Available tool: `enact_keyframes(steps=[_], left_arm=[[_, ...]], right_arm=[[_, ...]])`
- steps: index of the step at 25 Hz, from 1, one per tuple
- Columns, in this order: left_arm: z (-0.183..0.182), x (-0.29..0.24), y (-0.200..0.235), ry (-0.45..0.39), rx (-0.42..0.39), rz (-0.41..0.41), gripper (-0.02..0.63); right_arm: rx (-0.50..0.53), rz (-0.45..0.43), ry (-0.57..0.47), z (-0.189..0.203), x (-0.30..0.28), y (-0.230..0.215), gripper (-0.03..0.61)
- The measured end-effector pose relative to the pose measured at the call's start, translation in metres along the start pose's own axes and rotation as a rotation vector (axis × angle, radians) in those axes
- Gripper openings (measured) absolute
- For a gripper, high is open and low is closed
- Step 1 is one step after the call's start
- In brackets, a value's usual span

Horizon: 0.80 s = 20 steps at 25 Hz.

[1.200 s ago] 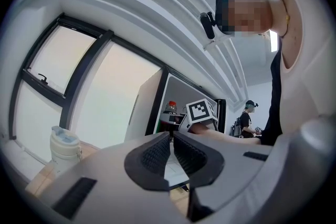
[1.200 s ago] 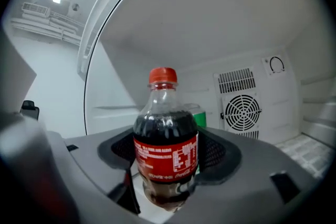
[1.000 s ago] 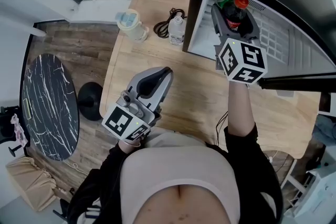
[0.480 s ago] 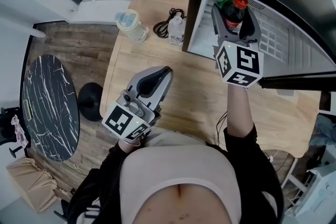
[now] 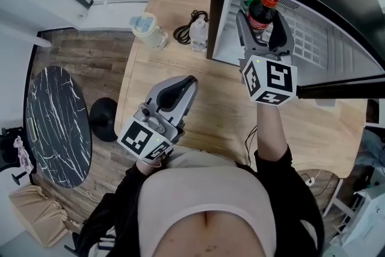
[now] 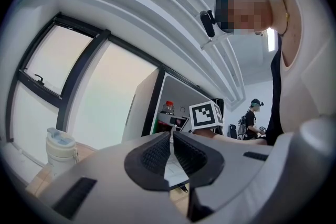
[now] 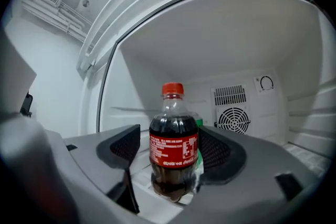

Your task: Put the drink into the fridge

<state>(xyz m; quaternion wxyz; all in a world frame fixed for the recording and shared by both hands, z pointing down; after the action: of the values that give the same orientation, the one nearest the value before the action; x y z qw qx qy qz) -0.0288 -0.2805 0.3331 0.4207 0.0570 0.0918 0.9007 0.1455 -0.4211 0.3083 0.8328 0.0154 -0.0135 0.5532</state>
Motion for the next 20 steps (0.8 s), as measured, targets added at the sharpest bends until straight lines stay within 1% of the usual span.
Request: enact_keyframes(steps=[6,12,20], left_arm=[[-0.001,0.004,-0.005,-0.004,-0.006,0.008,0.026],[-0.006,0.007,-0.007,-0.017,-0.012,0.005,0.028],[-0.008,0.003,-0.02,-0.026,-0.017,0.048,0.028]], right_arm=[[-0.001,0.02,-0.008,-0.003,0.006,0.001,0.342],[-0.006,0.037,-0.013,-0.004,0.027,0.005,0.342],[-0.019,0.036,-0.003,-0.005,0.054,0.01,0.342]])
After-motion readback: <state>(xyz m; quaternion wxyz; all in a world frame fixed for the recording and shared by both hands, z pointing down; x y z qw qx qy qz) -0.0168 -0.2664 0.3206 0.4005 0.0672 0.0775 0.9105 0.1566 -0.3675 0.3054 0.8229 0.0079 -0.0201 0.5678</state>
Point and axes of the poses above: the fingertips, and each gripper's own axes: x backward along the fingers, y to its left, z out of its underside, the point moved 3 cm from there along x, backward along the fingers, and after that the axes turned 9 degrees about -z, right-handed, at the moved point
